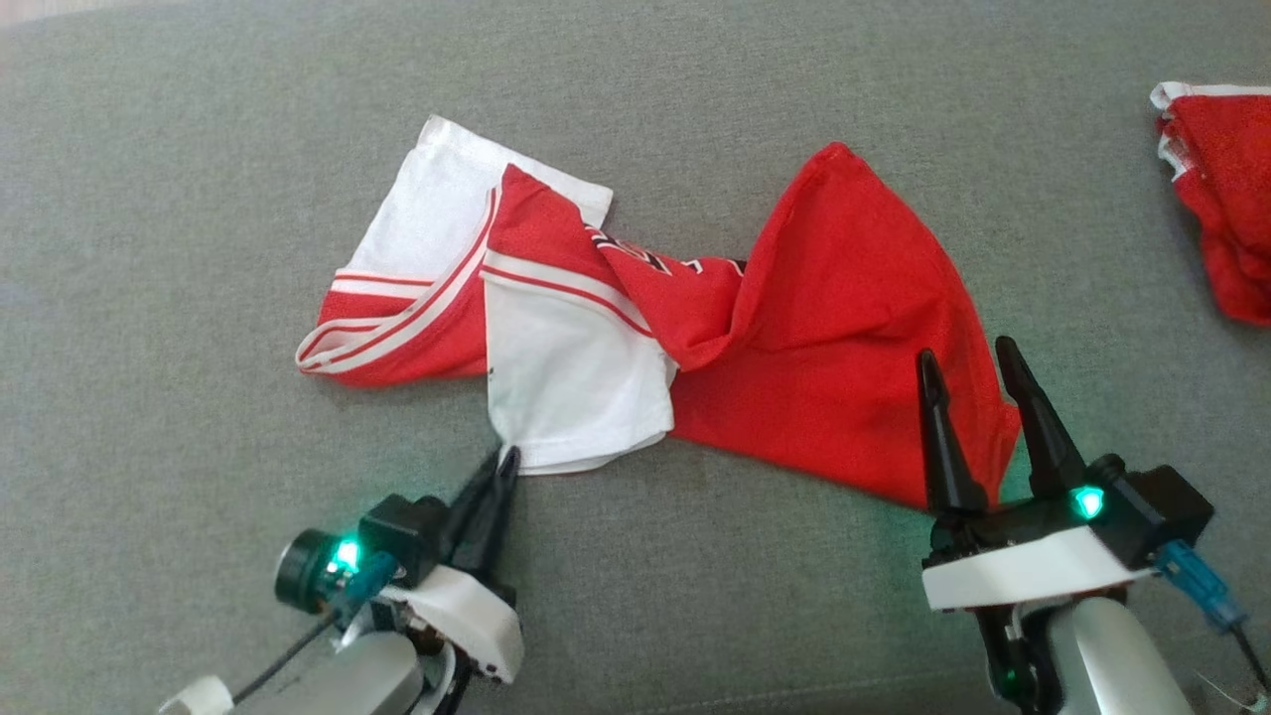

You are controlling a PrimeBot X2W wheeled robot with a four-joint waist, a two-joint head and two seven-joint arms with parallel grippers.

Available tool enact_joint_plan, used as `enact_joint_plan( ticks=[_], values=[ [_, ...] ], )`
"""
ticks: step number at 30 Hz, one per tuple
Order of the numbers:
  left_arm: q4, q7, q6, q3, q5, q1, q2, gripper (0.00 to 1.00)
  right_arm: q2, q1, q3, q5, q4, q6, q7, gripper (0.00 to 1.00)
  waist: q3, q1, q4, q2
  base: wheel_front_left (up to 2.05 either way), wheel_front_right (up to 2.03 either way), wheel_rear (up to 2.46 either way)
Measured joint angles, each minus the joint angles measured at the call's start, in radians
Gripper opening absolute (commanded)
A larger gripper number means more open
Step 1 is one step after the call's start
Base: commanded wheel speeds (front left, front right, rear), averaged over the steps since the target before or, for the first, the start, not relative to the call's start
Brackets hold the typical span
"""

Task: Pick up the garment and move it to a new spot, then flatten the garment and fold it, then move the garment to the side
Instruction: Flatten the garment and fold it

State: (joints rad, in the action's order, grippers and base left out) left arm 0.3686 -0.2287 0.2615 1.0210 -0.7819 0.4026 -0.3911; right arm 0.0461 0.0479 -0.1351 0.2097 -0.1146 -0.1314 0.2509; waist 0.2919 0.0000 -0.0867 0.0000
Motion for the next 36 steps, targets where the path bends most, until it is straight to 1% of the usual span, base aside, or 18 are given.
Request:
enact_joint_plan(
  ticks=[3,5,8,10,13,14,16,19,21,23,26,29,31,36],
  values=[
    [-0.002,0.012,-0.034,-0.006,-0.031,0.0,0.007,0.0,0.0,0.0,0.003,0.0,0.0,0.0,0.0,1.0,-0.006,0.0,0.004,0.0,0.0,0.0,0.0],
    [-0.016,0.016,-0.042,-0.016,-0.045,-0.003,0.006,0.0,0.001,0.0,0.007,-0.002,0.0,0.0,0.0,1.0,-0.012,0.0,0.007,0.0,0.0,0.0,0.0],
    [-0.046,0.007,-0.042,-0.026,-0.047,-0.006,0.004,0.0,0.004,0.0,0.011,-0.008,0.001,0.0,0.0,1.0,-0.02,0.0,0.014,0.0,0.0,0.0,0.0],
    [-0.101,-0.005,-0.041,-0.061,-0.047,-0.015,-0.001,0.0,0.011,0.0,0.015,-0.008,0.002,0.0,0.0,1.0,-0.027,0.0,0.024,0.0,0.0,0.0,0.0],
    [-0.2,-0.012,-0.022,-0.113,-0.045,-0.023,-0.028,0.0,0.034,0.009,0.022,0.029,-0.018,0.0,0.0,1.0,-0.036,-0.0001,0.043,0.0,0.0,0.0,0.0],
    [-0.236,-0.014,-0.013,-0.127,-0.042,-0.023,-0.043,0.0,0.055,0.02,0.015,0.046,-0.042,0.0,0.0,1.0,-0.037,0.0,0.05,0.0,0.0,0.0,0.0],
    [-0.301,-0.019,-0.004,-0.15,-0.023,-0.022,-0.071,0.0,0.117,0.069,-0.007,0.069,-0.112,0.0,0.0,1.0,-0.037,-0.0001,0.066,0.0,0.0,0.0,0.0],
    [-0.377,-0.021,0.009,-0.165,-0.007,-0.02,-0.093,0.0,0.23,0.208,-0.062,0.112,-0.248,0.0,-0.014,1.0,-0.028,0.0,0.091,0.0,0.0,0.0,0.0],
    [-0.413,-0.02,0.013,-0.173,0.002,-0.016,-0.095,0.0,0.305,0.323,-0.121,0.146,-0.322,0.0,-0.079,1.0,-0.018,0.0001,0.109,0.0,0.0,0.0,0.0],
    [-0.44,-0.019,0.015,-0.173,0.013,-0.007,-0.095,0.0,0.372,0.429,-0.202,0.191,-0.371,0.0,-0.151,1.0,-0.006,0.0,0.129,0.0,0.0,0.0,0.0],
    [-0.455,-0.01,0.016,-0.169,0.027,0.028,-0.091,0.0,0.446,0.54,-0.319,0.259,-0.433,0.0,-0.223,1.0,0.015,0.0002,0.164,0.0,0.0,0.0,0.0],
    [-0.465,-0.01,0.011,-0.157,0.035,0.056,-0.075,0.0,0.497,0.598,-0.418,0.331,-0.494,0.0,-0.274,1.0,0.034,0.0001,0.2,0.0,0.0,0.0,0.0],
    [-0.468,-0.01,0.01,-0.146,0.037,0.062,-0.063,0.0,0.521,0.623,-0.479,0.359,-0.528,0.0,-0.297,1.0,0.046,0.0002,0.221,0.0,0.0,0.0,0.0],
    [-0.464,-0.01,0.002,-0.145,0.044,0.064,-0.047,0.0,0.561,0.691,-0.598,0.407,-0.575,0.0,-0.287,1.0,0.072,0.0002,0.266,0.0,0.0,0.0,0.0]
  ],
)
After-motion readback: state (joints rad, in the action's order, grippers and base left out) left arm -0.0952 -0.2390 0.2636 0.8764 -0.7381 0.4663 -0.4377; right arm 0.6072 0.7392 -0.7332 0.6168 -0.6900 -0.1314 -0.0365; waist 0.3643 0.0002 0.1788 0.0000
